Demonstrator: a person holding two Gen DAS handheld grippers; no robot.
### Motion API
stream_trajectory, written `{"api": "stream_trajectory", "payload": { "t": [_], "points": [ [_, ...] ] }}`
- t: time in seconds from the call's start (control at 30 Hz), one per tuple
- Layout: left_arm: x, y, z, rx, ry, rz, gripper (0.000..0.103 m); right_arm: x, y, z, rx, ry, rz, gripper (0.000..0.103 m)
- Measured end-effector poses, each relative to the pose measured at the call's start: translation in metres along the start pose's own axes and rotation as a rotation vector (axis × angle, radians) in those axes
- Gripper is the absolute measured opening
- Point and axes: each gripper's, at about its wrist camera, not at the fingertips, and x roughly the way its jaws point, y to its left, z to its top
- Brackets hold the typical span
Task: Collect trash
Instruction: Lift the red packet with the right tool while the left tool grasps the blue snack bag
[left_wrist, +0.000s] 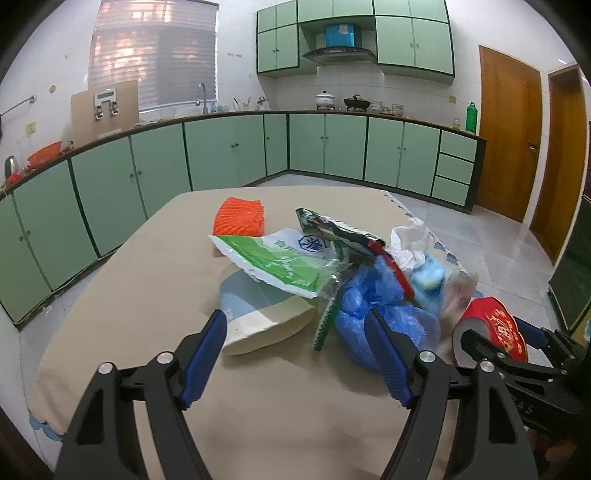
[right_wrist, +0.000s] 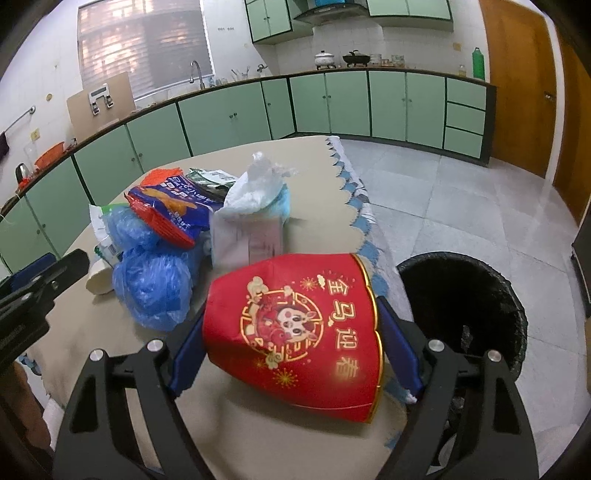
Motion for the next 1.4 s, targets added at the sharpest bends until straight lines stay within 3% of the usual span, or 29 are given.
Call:
{"api": "stream_trajectory", "payload": {
  "t": [0.7, 0.93, 1.07, 1.4],
  "points": [
    [0.017, -0.036, 0.022, 0.014, -0.026, -0.079, 0.074, -0.015, -0.042, 0.024, 0.064, -0.08, -0.072, 0.081],
    [0.037, -0.043, 0.037, 0.014, -0.02, -0.081, 0.065, 0.002, -0.052, 0.039, 0.063, -0.098, -0.088, 0.081],
    [0.05, -0.044, 0.04, 0.006, 0.012, -0.088, 0.053, 0.013, -0.051, 0.051, 0.057, -0.114, -0.081, 0.081],
    [0.071, -0.044, 0.041, -0.005, 0.05, -0.103, 0.048, 0.035, -0.043, 0.061, 0.033, -0.106, -0.072, 0.081]
  ]
}}
